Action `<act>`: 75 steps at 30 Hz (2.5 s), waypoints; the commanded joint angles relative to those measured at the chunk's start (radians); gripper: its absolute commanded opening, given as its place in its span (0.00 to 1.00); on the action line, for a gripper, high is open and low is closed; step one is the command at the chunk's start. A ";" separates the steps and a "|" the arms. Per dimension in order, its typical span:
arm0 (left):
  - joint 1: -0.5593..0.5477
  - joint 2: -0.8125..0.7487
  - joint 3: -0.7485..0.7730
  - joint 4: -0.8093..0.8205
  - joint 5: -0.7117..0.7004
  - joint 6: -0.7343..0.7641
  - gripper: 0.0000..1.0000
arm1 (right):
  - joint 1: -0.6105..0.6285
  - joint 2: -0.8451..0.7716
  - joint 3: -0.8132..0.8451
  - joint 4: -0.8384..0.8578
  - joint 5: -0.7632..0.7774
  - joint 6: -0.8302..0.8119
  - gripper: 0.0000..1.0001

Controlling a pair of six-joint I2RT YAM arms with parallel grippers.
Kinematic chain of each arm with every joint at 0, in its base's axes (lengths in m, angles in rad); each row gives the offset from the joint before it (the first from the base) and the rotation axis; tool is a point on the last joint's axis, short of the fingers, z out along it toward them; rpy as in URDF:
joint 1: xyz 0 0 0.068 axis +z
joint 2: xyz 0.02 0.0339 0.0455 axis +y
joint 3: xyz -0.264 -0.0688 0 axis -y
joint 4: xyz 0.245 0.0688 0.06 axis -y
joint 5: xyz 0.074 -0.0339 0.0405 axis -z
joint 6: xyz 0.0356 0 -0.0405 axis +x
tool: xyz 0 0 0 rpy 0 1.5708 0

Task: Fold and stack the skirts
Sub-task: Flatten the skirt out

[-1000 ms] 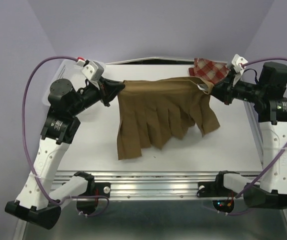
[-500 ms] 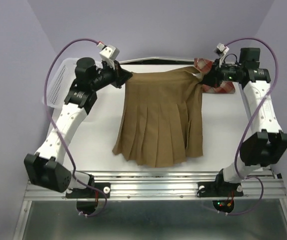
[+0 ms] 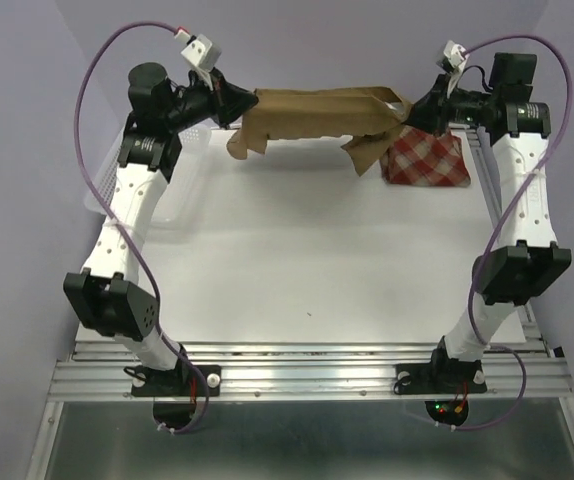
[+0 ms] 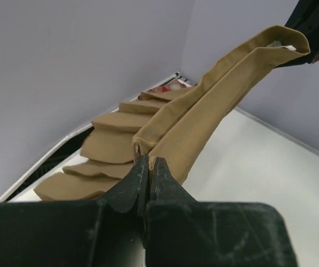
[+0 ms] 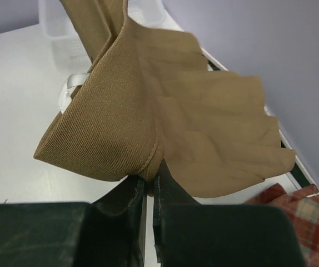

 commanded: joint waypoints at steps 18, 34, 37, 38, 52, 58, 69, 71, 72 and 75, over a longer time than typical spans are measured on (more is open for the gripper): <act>0.058 -0.924 -0.874 -0.413 -0.041 0.783 0.98 | -0.041 -0.629 -0.873 -0.101 0.193 -0.627 1.00; 0.027 -0.539 -0.938 -0.522 -0.302 1.198 0.93 | 0.621 -0.433 -1.069 0.230 0.581 0.056 0.75; 0.027 -0.588 -1.015 -0.461 -0.325 1.223 0.94 | 0.716 -0.439 -1.141 0.403 0.653 0.092 0.75; 0.027 -0.579 -1.022 -0.460 -0.323 1.226 0.94 | 0.730 -0.410 -1.155 0.423 0.694 0.084 0.75; 0.027 -0.627 -1.111 -0.477 -0.292 1.407 0.99 | 0.730 -0.161 -1.032 0.497 0.822 0.090 0.71; 0.027 -0.593 -1.106 -0.554 -0.299 1.726 0.98 | 0.730 -0.183 -1.077 0.492 0.687 0.011 0.06; -0.264 -0.502 -1.126 -0.613 -0.308 2.127 0.89 | 0.730 -0.447 -1.124 0.294 0.492 -0.118 0.01; -0.318 -0.484 -1.138 -0.606 -0.311 2.145 0.86 | 0.730 -0.462 -1.152 0.239 0.489 -0.152 0.01; -0.333 -0.461 -1.140 -0.605 -0.324 2.147 0.84 | 0.730 -0.462 -1.158 0.221 0.492 -0.175 0.01; -0.367 -0.412 -1.140 -0.618 -0.352 2.156 0.77 | 0.730 -0.473 -1.186 0.152 0.492 -0.232 0.01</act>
